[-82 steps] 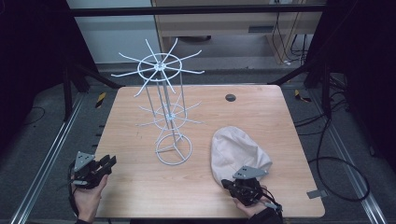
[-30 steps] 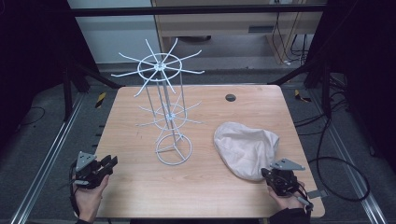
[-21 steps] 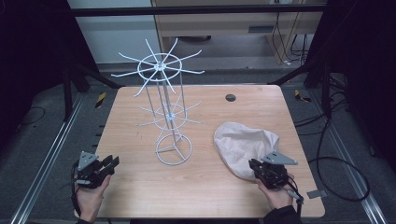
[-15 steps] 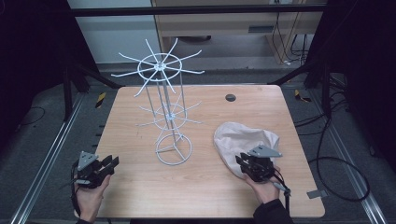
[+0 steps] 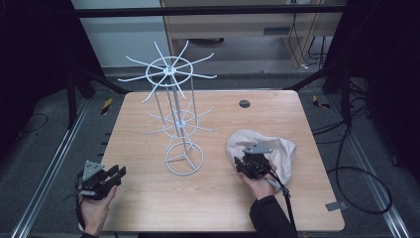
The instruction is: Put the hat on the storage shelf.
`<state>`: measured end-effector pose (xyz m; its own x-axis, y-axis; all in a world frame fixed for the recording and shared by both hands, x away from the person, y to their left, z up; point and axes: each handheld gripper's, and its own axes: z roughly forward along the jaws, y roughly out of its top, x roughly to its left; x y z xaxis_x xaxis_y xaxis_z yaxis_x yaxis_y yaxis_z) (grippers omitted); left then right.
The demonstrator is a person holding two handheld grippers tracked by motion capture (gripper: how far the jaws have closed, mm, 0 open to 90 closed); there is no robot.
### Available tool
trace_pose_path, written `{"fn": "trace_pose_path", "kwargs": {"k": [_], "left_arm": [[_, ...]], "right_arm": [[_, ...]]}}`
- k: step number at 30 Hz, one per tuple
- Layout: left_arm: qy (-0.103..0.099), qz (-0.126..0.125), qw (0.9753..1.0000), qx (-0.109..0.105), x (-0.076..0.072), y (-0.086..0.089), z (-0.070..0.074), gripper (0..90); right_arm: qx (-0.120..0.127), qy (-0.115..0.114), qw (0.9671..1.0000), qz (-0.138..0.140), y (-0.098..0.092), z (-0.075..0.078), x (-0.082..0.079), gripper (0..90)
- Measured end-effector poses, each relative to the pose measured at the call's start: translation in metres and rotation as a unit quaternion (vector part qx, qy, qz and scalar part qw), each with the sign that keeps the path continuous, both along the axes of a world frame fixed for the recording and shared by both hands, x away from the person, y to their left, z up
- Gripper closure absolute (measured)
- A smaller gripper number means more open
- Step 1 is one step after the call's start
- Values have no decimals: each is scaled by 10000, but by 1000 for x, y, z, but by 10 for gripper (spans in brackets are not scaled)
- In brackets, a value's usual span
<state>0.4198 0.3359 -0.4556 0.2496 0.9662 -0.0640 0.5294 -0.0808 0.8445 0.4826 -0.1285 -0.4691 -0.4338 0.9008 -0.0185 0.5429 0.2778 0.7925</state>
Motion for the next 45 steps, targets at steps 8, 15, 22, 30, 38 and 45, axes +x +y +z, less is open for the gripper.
{"fn": "trace_pose_path", "kwargs": {"k": [8, 15, 22, 30, 38, 45], "left_arm": [[10, -3, 10000, 4, 0, 0, 0, 664], [18, 2, 10000, 13, 0, 0, 0, 664], [25, -10, 10000, 22, 0, 0, 0, 664], [17, -1, 10000, 11, 0, 0, -1, 665], [30, -59, 10000, 6, -1, -3, 0, 665], [29, -355, 9994, -11, -11, -16, 0, 675]], "right_arm": [[-207, 158, 9995, -152, 4, -13, 10, 579], [-278, 256, 9991, -202, 6, -17, 10, 736], [-303, 264, 9989, -222, 5, -11, 8, 872], [-156, 208, 9995, 160, -1, 0, -3, 885], [-3, 284, 9946, 996, -9, 9, -37, 884], [19, 477, 9857, 1618, -13, 2, -79, 882]]}}
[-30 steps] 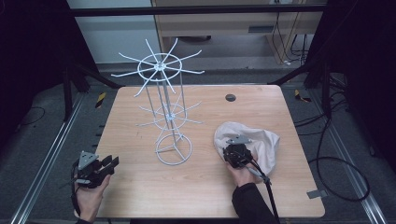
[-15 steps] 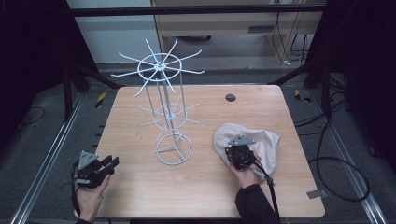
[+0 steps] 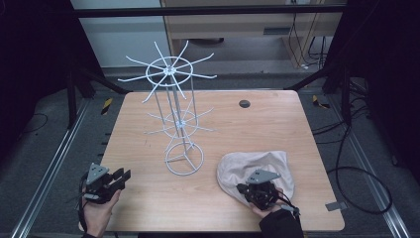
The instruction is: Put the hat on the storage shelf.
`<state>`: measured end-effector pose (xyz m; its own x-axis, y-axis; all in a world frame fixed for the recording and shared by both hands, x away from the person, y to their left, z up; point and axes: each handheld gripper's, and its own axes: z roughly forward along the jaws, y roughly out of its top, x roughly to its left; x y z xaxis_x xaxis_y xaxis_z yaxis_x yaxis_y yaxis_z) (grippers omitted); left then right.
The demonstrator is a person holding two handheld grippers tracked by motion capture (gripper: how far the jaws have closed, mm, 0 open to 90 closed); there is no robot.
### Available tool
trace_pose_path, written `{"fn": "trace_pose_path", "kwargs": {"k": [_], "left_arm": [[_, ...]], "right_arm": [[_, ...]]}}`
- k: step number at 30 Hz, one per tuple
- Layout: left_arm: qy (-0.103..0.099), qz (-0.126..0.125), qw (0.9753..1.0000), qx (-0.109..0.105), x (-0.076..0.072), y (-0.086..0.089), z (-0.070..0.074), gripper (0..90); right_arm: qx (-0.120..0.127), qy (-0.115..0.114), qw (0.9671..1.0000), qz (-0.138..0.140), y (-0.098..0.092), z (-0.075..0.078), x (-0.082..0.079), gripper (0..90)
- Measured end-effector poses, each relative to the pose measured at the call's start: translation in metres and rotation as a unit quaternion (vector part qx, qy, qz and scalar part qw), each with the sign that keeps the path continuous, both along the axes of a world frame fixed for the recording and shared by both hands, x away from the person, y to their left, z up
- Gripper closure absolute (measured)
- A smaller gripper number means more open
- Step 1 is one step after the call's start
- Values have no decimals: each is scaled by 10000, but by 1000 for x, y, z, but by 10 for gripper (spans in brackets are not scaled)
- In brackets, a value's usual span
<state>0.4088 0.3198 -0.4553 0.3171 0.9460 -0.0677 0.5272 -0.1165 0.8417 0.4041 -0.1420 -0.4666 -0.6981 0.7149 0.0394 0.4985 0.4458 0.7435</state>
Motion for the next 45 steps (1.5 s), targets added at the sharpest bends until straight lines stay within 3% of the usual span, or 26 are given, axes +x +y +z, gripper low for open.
{"fn": "trace_pose_path", "kwargs": {"k": [6, 10, 16, 23, 29, 34, 37, 40, 42, 45], "left_arm": [[9, -633, 9980, -19, -11, -24, 4, 734], [8, -1063, 9943, 19, -14, -47, 6, 772], [40, -1652, 9859, 280, -8, -84, 9, 867], [71, -2119, 9763, 429, 0, -132, 9, 898], [10, -2337, 9712, 459, 19, -173, 7, 898], [-30, -2349, 9709, 468, 38, -204, 2, 898], [-69, -2380, 9706, 346, 50, -220, 1, 898], [-140, -2440, 9687, 430, 61, -234, 1, 898], [-136, -2433, 9693, 338, 68, -244, 0, 898], [-124, -2507, 9673, 363, 80, -257, -1, 898]], "right_arm": [[24, 69, 10000, -12, -1, -5, -6, 852], [246, -165, 9995, -127, -8, 3, -11, 831], [574, -443, 9942, -795, -43, 20, -18, 900], [496, -262, 9894, -1343, -80, 16, -29, 900], [516, -91, 9881, -1447, -95, 9, -40, 900], [461, -46, 9895, -1367, -92, 5, -42, 900], [462, 26, 9890, -1406, -92, 3, -40, 900], [427, 42, 9890, -1414, -92, 1, -39, 900], [423, 30, 9896, -1373, -91, 1, -39, 900], [413, 74, 9901, -1340, -89, 1, -39, 900]]}}
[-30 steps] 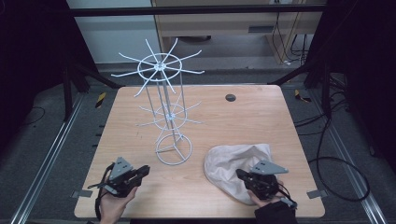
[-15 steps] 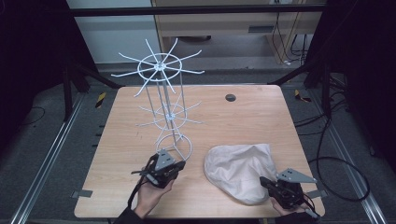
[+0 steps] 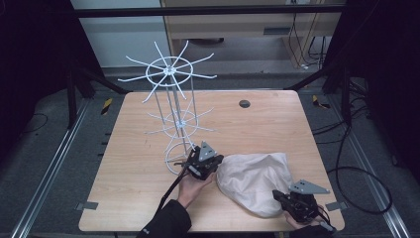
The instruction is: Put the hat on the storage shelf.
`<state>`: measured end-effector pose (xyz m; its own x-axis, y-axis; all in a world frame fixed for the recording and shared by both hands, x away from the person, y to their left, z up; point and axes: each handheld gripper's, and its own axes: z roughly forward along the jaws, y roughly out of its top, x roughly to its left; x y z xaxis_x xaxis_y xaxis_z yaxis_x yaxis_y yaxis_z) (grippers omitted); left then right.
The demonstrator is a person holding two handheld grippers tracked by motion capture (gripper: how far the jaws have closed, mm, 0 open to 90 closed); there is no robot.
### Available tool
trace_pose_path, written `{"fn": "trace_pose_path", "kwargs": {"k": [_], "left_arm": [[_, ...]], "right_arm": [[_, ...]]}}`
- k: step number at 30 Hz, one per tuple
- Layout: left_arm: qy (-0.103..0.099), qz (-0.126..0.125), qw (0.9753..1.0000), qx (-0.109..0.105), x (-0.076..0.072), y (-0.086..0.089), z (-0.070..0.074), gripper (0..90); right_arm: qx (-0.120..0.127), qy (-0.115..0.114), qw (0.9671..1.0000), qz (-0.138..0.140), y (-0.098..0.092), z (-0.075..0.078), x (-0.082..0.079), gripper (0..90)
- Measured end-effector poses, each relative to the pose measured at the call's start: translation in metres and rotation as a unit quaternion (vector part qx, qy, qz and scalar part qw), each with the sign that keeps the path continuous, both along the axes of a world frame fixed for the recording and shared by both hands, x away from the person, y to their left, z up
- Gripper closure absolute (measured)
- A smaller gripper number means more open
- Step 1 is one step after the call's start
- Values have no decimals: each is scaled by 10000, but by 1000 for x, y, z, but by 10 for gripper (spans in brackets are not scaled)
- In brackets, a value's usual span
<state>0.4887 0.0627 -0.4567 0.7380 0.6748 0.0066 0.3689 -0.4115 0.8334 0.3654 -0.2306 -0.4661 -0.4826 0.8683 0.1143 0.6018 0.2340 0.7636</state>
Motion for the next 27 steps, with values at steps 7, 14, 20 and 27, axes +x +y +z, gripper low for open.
{"fn": "trace_pose_path", "kwargs": {"k": [7, 14, 20, 27], "left_arm": [[201, -329, 9992, 87, 16, -26, -9, 898], [335, -572, 9975, 246, 11, -26, -14, 899], [323, -688, 9967, 274, -1, -22, -18, 899], [307, -774, 9958, 372, -13, -17, -16, 899]], "right_arm": [[-140, 65, 9999, -53, 2, -4, 7, 900], [-163, -21, 9997, -173, -4, -9, 30, 900], [-110, -81, 9996, -238, -8, -12, 48, 900], [2, -221, 9991, -357, -12, -12, 76, 900]]}}
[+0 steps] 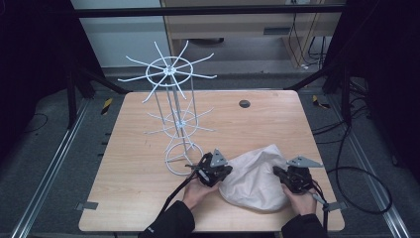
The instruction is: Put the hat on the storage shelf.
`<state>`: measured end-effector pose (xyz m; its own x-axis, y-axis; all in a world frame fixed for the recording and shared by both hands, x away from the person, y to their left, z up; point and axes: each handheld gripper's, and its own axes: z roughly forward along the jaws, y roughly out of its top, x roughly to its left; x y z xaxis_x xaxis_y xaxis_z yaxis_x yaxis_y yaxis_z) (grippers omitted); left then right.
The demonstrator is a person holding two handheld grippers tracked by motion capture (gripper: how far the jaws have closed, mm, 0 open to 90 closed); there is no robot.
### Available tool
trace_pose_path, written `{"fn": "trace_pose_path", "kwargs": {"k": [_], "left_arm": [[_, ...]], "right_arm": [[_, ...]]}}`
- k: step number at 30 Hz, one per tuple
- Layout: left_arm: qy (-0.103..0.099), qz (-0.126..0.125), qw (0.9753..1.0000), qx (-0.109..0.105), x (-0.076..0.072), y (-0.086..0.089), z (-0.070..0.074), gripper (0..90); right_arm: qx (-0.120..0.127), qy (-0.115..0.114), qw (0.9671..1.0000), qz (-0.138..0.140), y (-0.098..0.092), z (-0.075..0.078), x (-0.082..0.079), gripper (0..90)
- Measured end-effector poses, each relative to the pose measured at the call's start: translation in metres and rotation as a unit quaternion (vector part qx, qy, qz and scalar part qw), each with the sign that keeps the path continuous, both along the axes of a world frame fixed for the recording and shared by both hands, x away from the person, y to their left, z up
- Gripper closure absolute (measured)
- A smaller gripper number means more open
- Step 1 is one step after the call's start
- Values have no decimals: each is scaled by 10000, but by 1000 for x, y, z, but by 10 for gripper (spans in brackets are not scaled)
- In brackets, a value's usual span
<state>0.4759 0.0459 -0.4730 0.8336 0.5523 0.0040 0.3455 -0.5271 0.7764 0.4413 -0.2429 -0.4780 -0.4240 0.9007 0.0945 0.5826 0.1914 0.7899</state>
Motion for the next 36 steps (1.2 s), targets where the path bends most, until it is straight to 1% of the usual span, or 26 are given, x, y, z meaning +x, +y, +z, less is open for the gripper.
{"fn": "trace_pose_path", "kwargs": {"k": [3, 4, 5, 6, 8, 9, 10, 12, 14, 15, 16, 17, 18, 19, 23, 26, 27, 28, 31, 32, 33, 34, 35, 36], "left_arm": [[36, -20, 10000, -50, -9, 1, 0, 899], [32, -56, 10000, -11, -10, 2, 0, 899], [34, -70, 10000, -21, -12, 1, 0, 899], [38, -74, 10000, -27, -15, 1, 0, 899], [38, -89, 9999, -71, -18, -1, 0, 899], [36, -97, 9999, -85, -20, -2, 0, 899], [37, -124, 9999, -70, -21, -2, 0, 899], [50, -146, 9998, -96, -24, -4, -1, 899], [70, -192, 9997, -118, -28, -6, -2, 899], [66, -218, 9997, -103, -29, -6, -2, 899], [67, -237, 9997, -96, -30, -7, -2, 899], [85, -273, 9995, -123, -32, -8, -3, 899], [92, -287, 9995, -123, -33, -9, -3, 899], [105, -313, 9993, -150, -36, -10, -3, 899], [99, -407, 9990, -168, -42, -15, -4, 899], [106, -456, 9987, -202, -45, -19, -5, 900], [116, -446, 9987, -223, -46, -20, -5, 900], [112, -456, 9986, -246, -46, -21, -6, 900], [131, -460, 9984, -302, -47, -24, -7, 900], [164, -439, 9983, -358, -48, -25, -7, 900], [177, -471, 9981, -354, -48, -26, -7, 900], [168, -468, 9981, -353, -49, -27, -7, 900], [188, -465, 9980, -373, -50, -28, -8, 900], [193, -470, 9980, -388, -50, -29, -8, 900]], "right_arm": [[8, -30, 10000, -32, 0, 0, 10, 900], [11, -57, 10000, -21, 0, 0, 14, 900], [44, -50, 10000, -8, 0, -1, 16, 900], [16, -76, 10000, 8, 0, -1, 20, 900], [42, -68, 10000, 12, 3, 1, 25, 900], [22, -116, 9999, 22, 3, 1, 29, 900], [67, -128, 9999, 29, 4, 2, 32, 900], [65, -152, 9999, 24, 7, 3, 38, 900], [30, -178, 9998, 48, 9, 4, 43, 900], [89, -200, 9997, 47, 10, 4, 45, 900], [108, -167, 9998, 50, 11, 4, 47, 900], [95, -156, 9998, 52, 12, 4, 48, 900], [68, -198, 9997, 81, 13, 4, 50, 900], [111, -169, 9998, 75, 15, 5, 51, 900], [152, -203, 9996, 155, 21, 6, 57, 900], [236, -194, 9993, 225, 26, 7, 60, 900], [210, -189, 9993, 244, 28, 8, 60, 900], [251, -183, 9992, 267, 30, 8, 61, 900], [261, -209, 9988, 370, 36, 10, 63, 900], [260, -211, 9986, 406, 38, 11, 64, 900], [276, -188, 9985, 424, 41, 11, 64, 900], [237, -221, 9983, 477, 43, 11, 65, 900], [282, -191, 9983, 482, 45, 11, 65, 900], [296, -210, 9979, 530, 47, 11, 65, 900]]}}
